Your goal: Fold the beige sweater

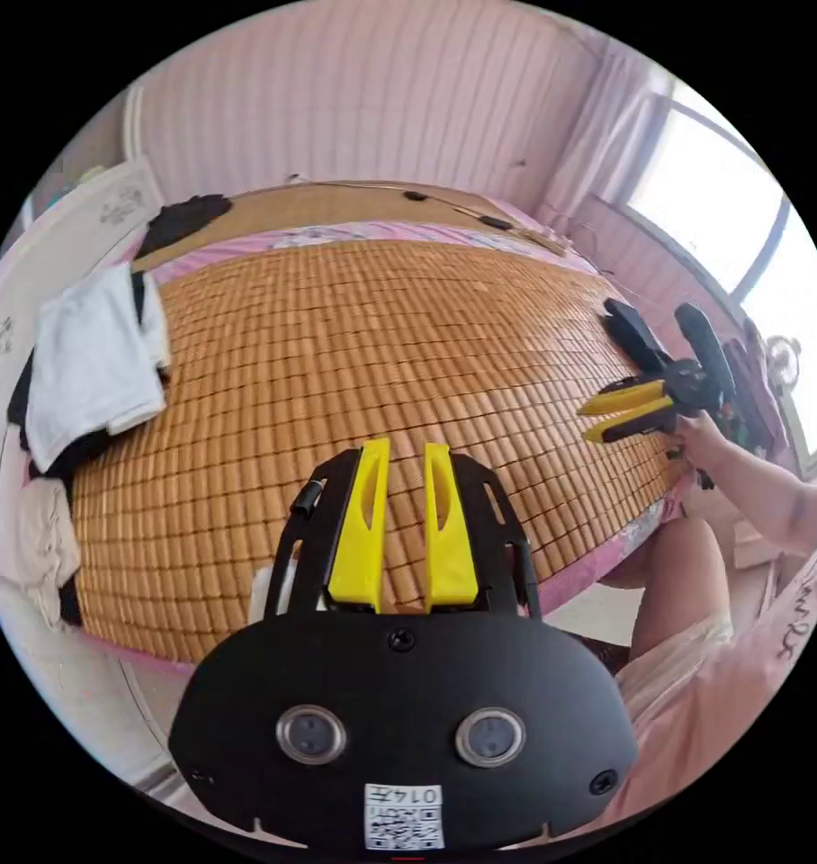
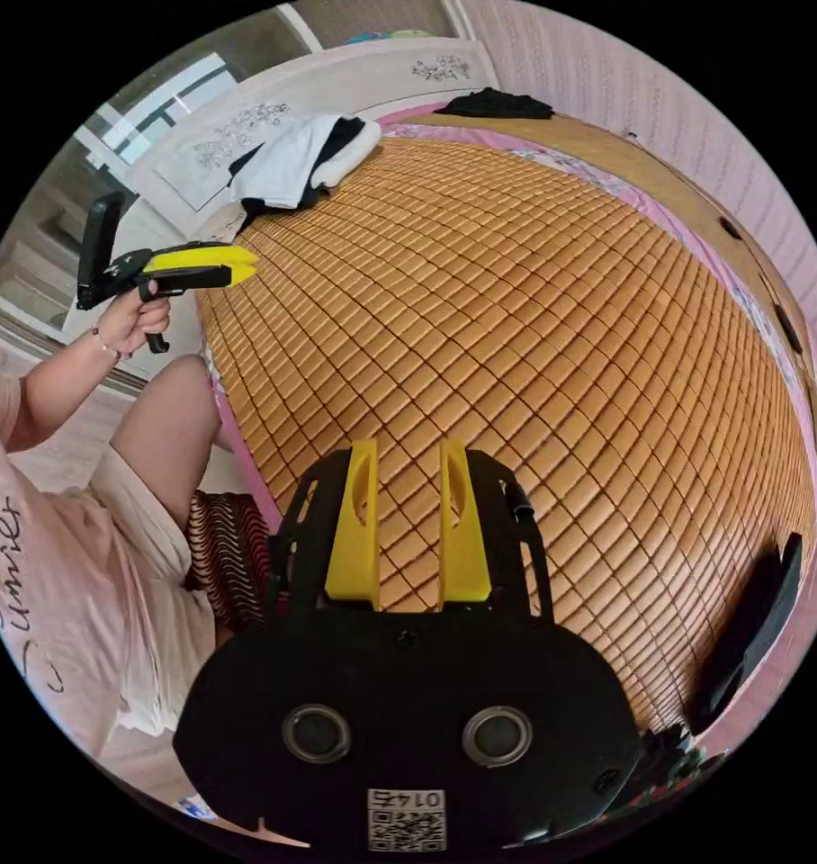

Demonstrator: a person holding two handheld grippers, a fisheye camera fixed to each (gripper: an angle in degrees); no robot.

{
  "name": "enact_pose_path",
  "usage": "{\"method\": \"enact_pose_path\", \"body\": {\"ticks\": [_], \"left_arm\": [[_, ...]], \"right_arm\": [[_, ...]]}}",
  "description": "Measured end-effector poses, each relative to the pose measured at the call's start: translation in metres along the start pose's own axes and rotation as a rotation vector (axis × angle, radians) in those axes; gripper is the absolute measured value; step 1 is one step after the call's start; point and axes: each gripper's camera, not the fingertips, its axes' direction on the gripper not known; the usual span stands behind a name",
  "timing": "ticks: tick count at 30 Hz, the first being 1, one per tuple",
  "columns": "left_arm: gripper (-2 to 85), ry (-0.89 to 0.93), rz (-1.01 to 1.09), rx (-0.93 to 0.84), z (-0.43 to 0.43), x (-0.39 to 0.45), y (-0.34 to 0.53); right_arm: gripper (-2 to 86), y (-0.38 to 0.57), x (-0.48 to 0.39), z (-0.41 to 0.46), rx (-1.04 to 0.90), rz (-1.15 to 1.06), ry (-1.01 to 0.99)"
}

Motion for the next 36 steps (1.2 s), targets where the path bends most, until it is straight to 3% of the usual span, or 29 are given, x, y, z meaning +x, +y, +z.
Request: {"method": "enact_pose_path", "body": {"ticks": [5,14,22,26,29,31,36], "left_arm": [[6.2,-0.328,-0.472,0.098,-0.116,-0.147,0.145],[7.0,-0.34,-0.783,0.255,-0.188,-0.286,0.25],[11.7,-0.299,-0.947,0.27,-0.201,-0.401,0.272],[14.2,-0.114,-1.054,0.264,-0.198,-0.446,0.276],[12.9,-0.128,-1.014,0.171,-0.191,-0.456,0.271],[10.3,-0.142,-0.967,0.161,-0.196,-0.452,0.269],[5.9,-0.18,-0.927,0.295,-0.229,-0.427,0.281]], "right_arm": [[8.9,-0.1,-0.161,0.042,0.052,-0.334,-0.057],[15.2,-0.272,-0.344,0.09,-0.025,-0.656,0.069],[15.1,-0.365,-0.485,0.17,-0.06,-0.868,0.238],[13.9,-0.4,-0.518,0.208,0.005,-0.793,0.314],[13.3,-0.416,-0.516,0.229,0.037,-0.66,0.235],[12.3,-0.423,-0.513,0.25,-0.04,-0.64,0.229],[3.9,-0.426,-0.508,0.243,-0.086,-0.529,0.146]]}}
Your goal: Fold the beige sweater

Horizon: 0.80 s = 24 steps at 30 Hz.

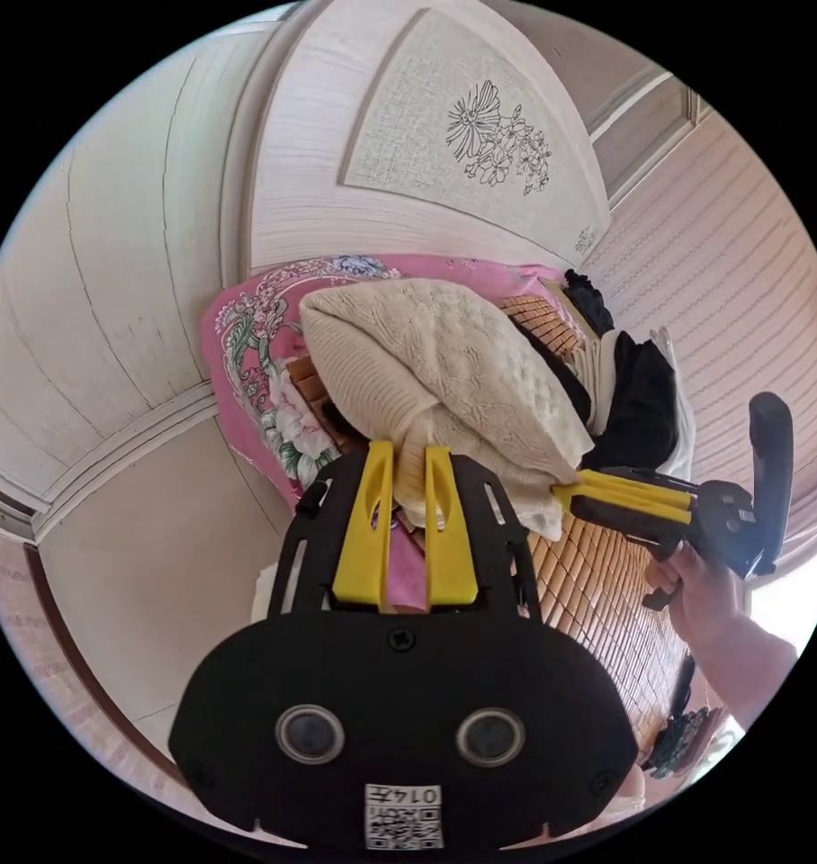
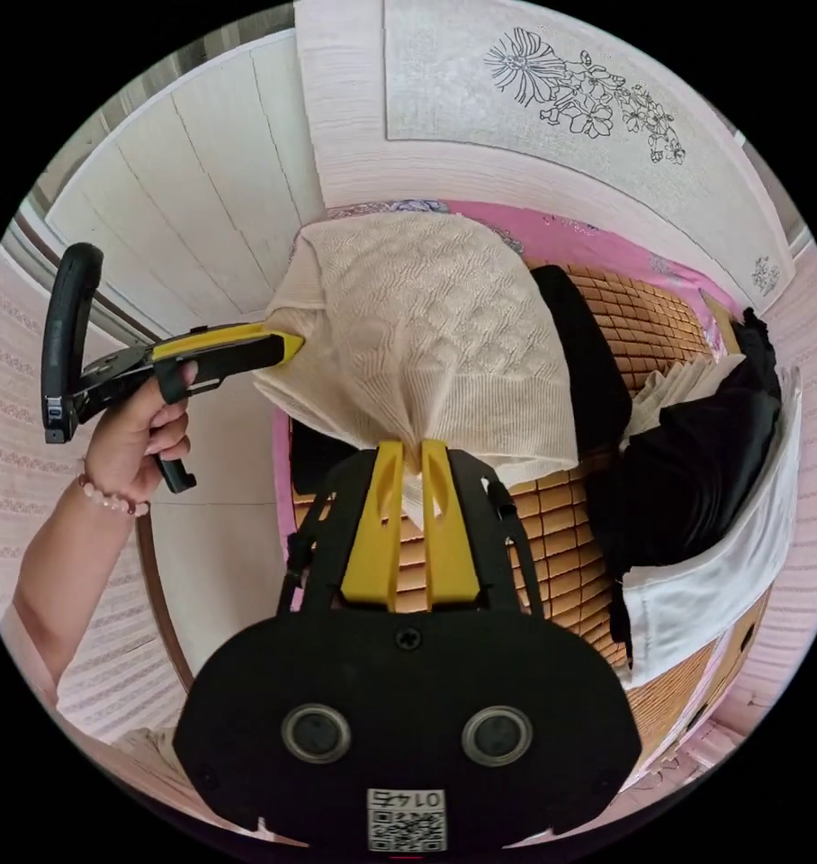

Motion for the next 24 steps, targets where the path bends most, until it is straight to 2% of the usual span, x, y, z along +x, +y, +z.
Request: {"method": "enact_pose_path", "body": {"ticks": [3,8,11,15,19,24], "left_arm": [[5.1,-0.024,0.052,0.089,-0.039,0.016,-0.002],[4.2,-0.097,0.218,0.231,-0.121,0.074,-0.014],[4.1,-0.118,0.256,0.248,-0.155,0.103,-0.017],[3.7,-0.136,0.293,0.252,-0.187,0.139,-0.003],[2.7,-0.083,0.457,0.359,-0.229,0.212,0.031],[2.5,0.08,0.813,0.493,-0.259,0.342,0.082]], "right_arm": [[2.6,0.012,0.002,-0.041,0.089,-0.045,-0.026],[1.7,0.058,0.03,-0.156,0.358,0.015,-0.137],[1.6,0.102,0.047,-0.21,0.489,0.068,-0.198],[1.5,0.162,0.062,-0.259,0.569,0.089,-0.229],[1.4,0.266,0.073,-0.313,0.689,0.041,-0.276],[1.4,0.448,0.076,-0.345,0.746,0.053,-0.073]]}}
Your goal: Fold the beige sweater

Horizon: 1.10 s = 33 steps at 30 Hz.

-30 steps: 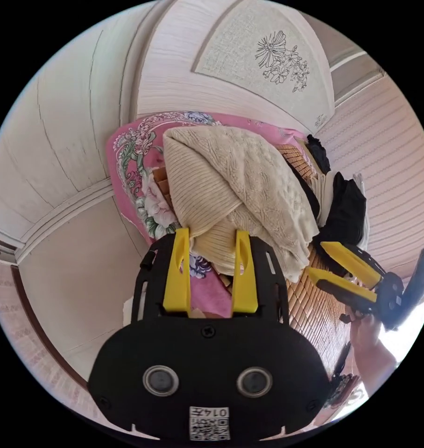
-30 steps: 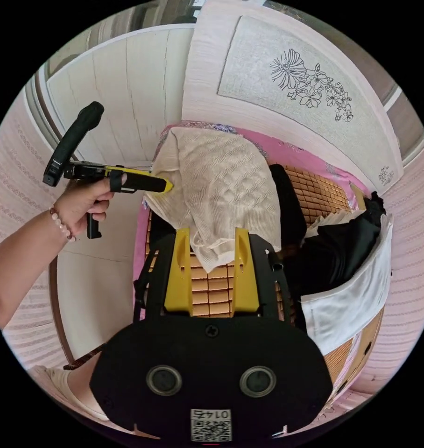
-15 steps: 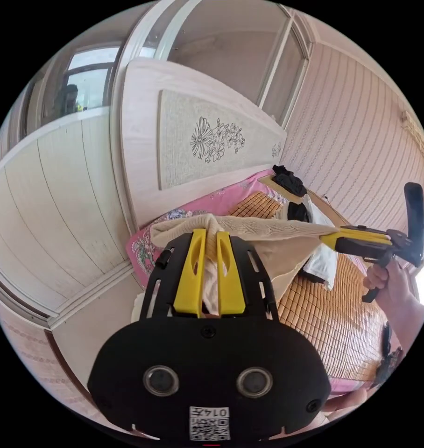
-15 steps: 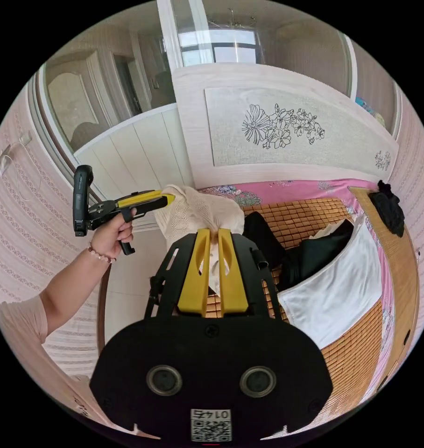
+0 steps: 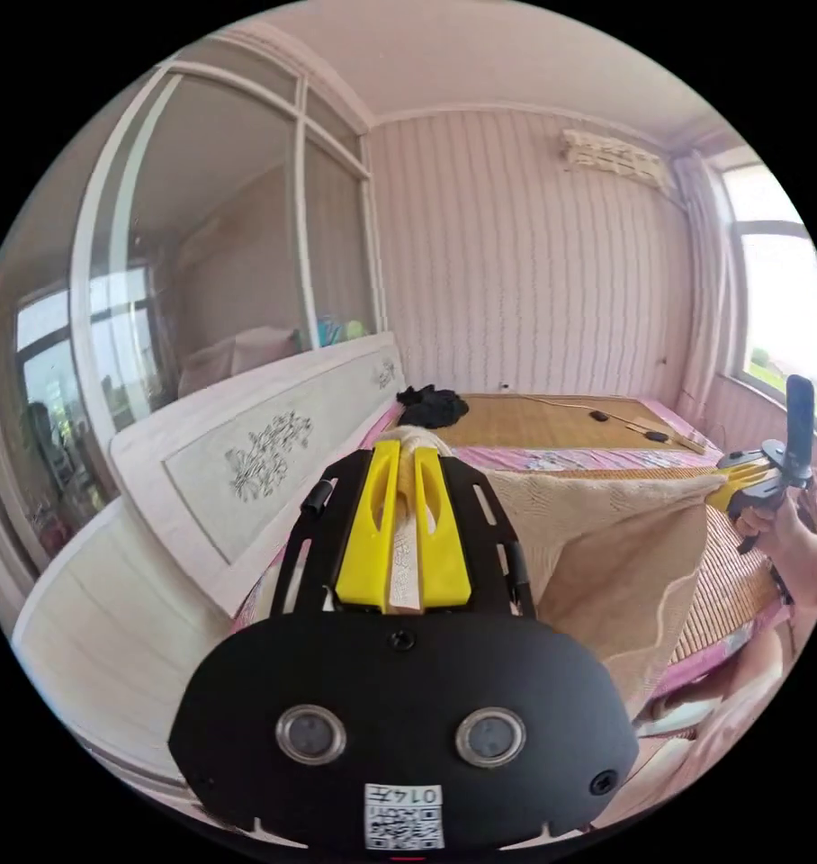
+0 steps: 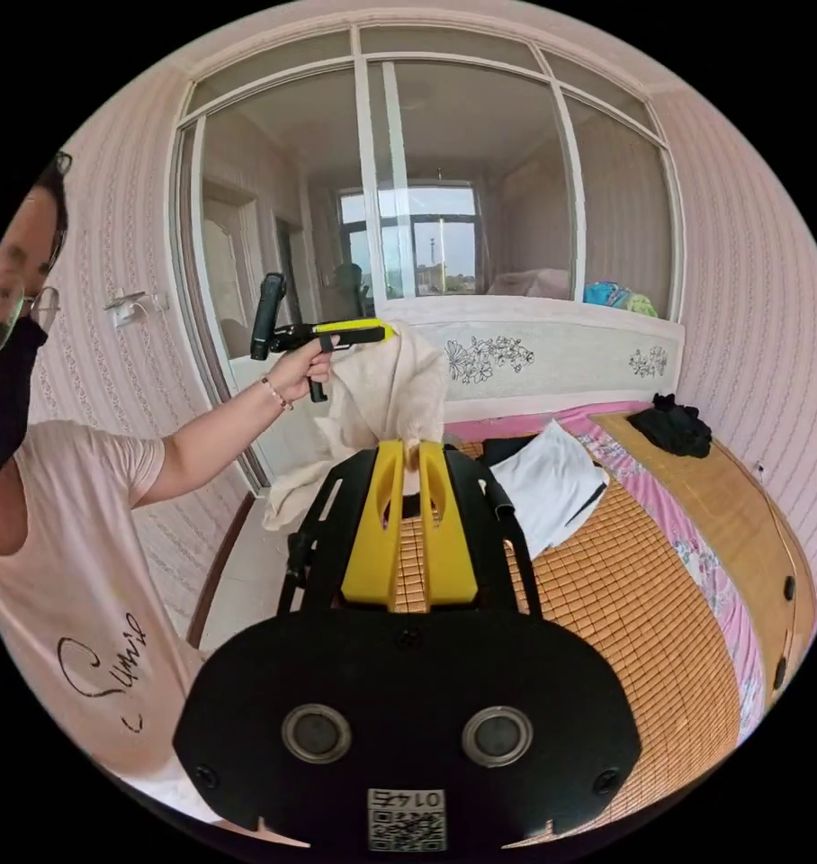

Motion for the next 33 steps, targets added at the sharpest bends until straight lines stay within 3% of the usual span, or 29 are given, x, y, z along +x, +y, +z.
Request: {"method": "enact_pose_path", "body": {"ticks": [4,6,8,11,13,16,20,26,33], "left_arm": [[3.6,0.322,0.133,0.035,0.036,0.111,-0.034],[4.6,0.505,0.122,-0.034,0.075,0.158,-0.033],[6.7,0.652,0.144,-0.247,0.144,0.227,-0.012],[7.2,0.63,0.151,-0.491,0.209,0.294,0.045],[7.1,0.636,0.158,-0.565,0.222,0.319,0.077],[6.6,0.724,0.181,-0.634,0.216,0.349,0.123],[6.5,0.681,0.25,-0.725,0.213,0.395,0.171],[8.1,0.672,0.214,-0.783,0.258,0.434,0.187],[8.7,0.681,0.277,-0.704,0.3,0.48,0.164]], "right_arm": [[1.9,0.128,0.011,-0.102,-0.046,0.266,0.17],[2.2,0.182,0.01,-0.131,-0.104,0.411,0.246],[3.0,0.264,0.019,-0.149,-0.256,0.662,0.352],[4.2,0.357,0.031,-0.152,-0.495,0.934,0.471],[5.4,0.379,0.033,-0.154,-0.517,0.983,0.497],[7.6,0.378,0.045,-0.152,-0.458,0.947,0.498],[8.9,0.352,0.087,-0.112,-0.485,0.771,0.461],[13.0,0.319,0.162,-0.049,-0.501,0.678,0.323],[6.0,0.312,0.242,-0.09,-0.349,0.703,0.512]]}}
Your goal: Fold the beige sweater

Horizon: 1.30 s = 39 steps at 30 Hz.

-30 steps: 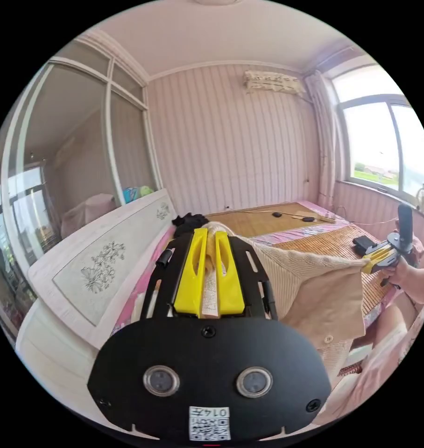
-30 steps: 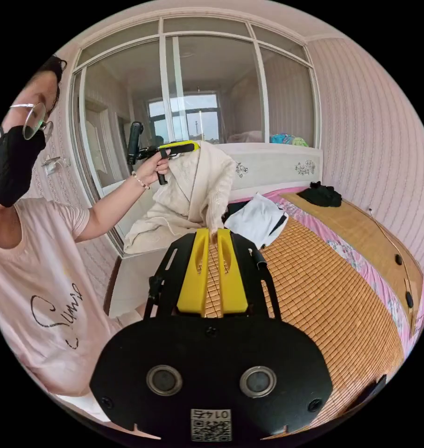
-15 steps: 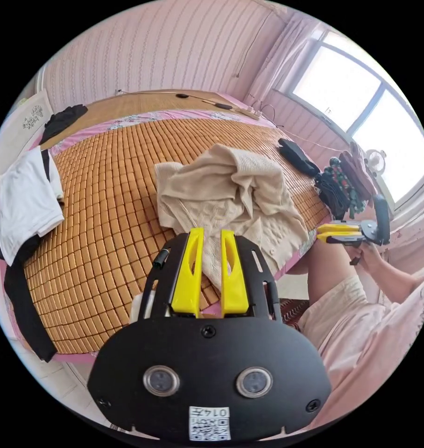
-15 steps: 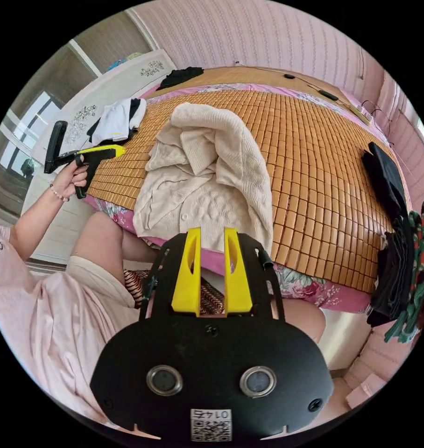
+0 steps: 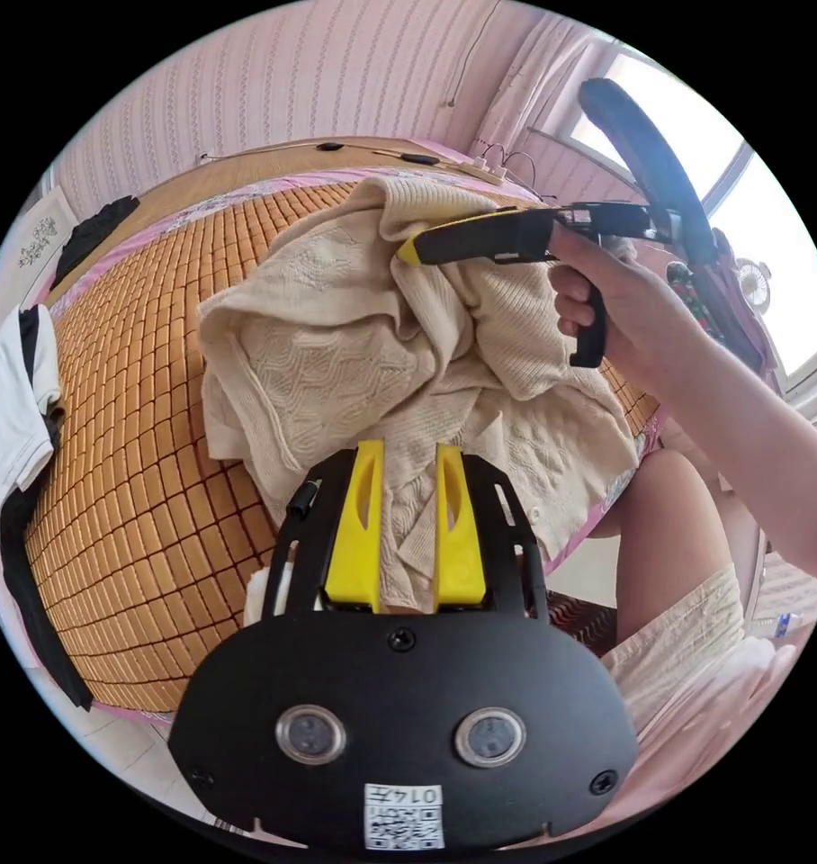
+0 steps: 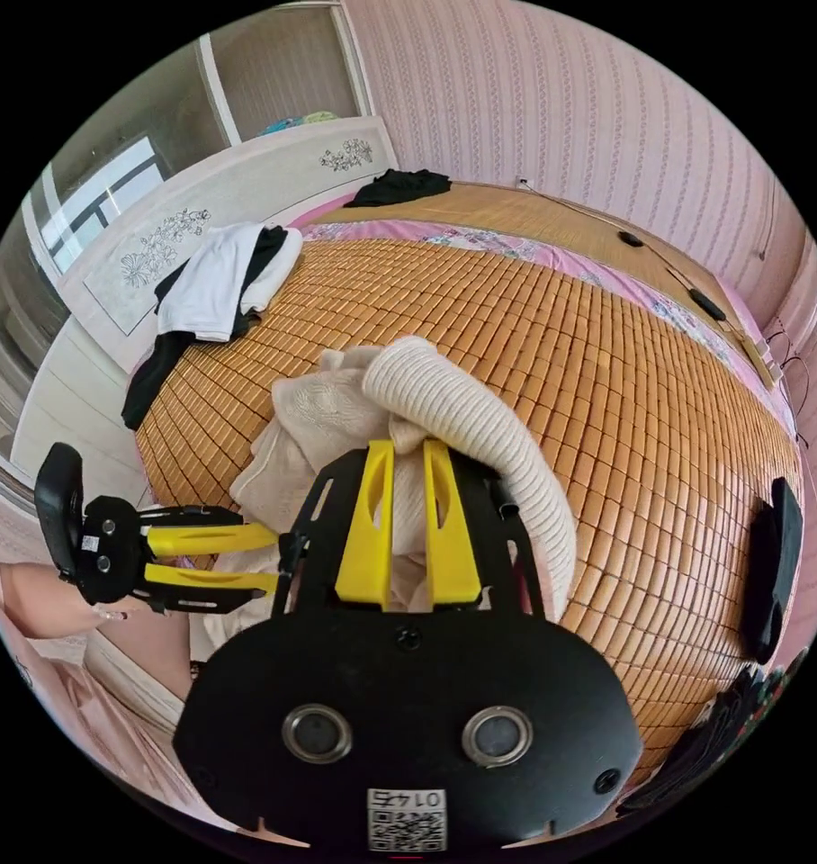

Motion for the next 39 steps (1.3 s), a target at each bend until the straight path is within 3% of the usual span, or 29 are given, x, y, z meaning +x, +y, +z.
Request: {"method": "enact_pose_path", "body": {"ticks": [4,7,10,13,18,20,24,27,31,34,37,39], "left_arm": [[8.5,-0.004,0.042,0.056,0.003,0.002,-0.019],[8.8,-0.043,0.077,0.015,0.023,0.0,-0.032],[10.2,0.014,0.102,-0.061,0.049,-0.001,-0.046],[10.3,-0.041,0.133,-0.092,0.069,-0.001,-0.051],[3.9,-0.032,0.106,-0.072,0.07,-0.015,-0.053],[2.8,0.009,0.068,-0.047,0.066,-0.029,-0.053],[2.2,0.068,0.021,0.036,0.042,-0.051,-0.053],[2.1,0.088,-0.04,0.173,0.003,-0.077,-0.045],[1.6,-0.056,-0.268,0.383,-0.063,-0.136,-0.008],[0.7,-0.193,-0.572,0.39,-0.095,-0.195,0.047],[-0.6,-0.309,-0.849,0.259,-0.103,-0.241,0.104],[-0.8,-0.313,-0.914,0.225,-0.111,-0.255,0.123]], "right_arm": [[10.3,-0.012,0.078,-0.016,0.022,0.223,0.071],[11.5,-0.004,0.098,-0.041,0.071,0.244,0.068],[9.7,0.011,0.077,-0.049,0.107,0.1,-0.111],[7.6,0.015,0.03,-0.023,-0.014,-0.095,-0.233],[7.6,0.014,-0.029,0.051,-0.309,-0.37,-0.044],[3.1,0.01,-0.023,0.036,-0.252,-0.336,-0.018],[2.2,0.012,0.019,-0.029,-0.067,-0.182,-0.038],[2.1,0.032,0.063,-0.105,0.094,-0.043,0.053],[2.5,0.069,0.107,-0.178,0.092,0.069,0.395],[3.3,0.089,0.135,-0.19,-0.034,0.135,0.605],[7.5,0.102,0.157,-0.181,-0.144,0.187,0.593],[11.5,0.101,0.16,-0.175,-0.161,0.212,0.54]]}}
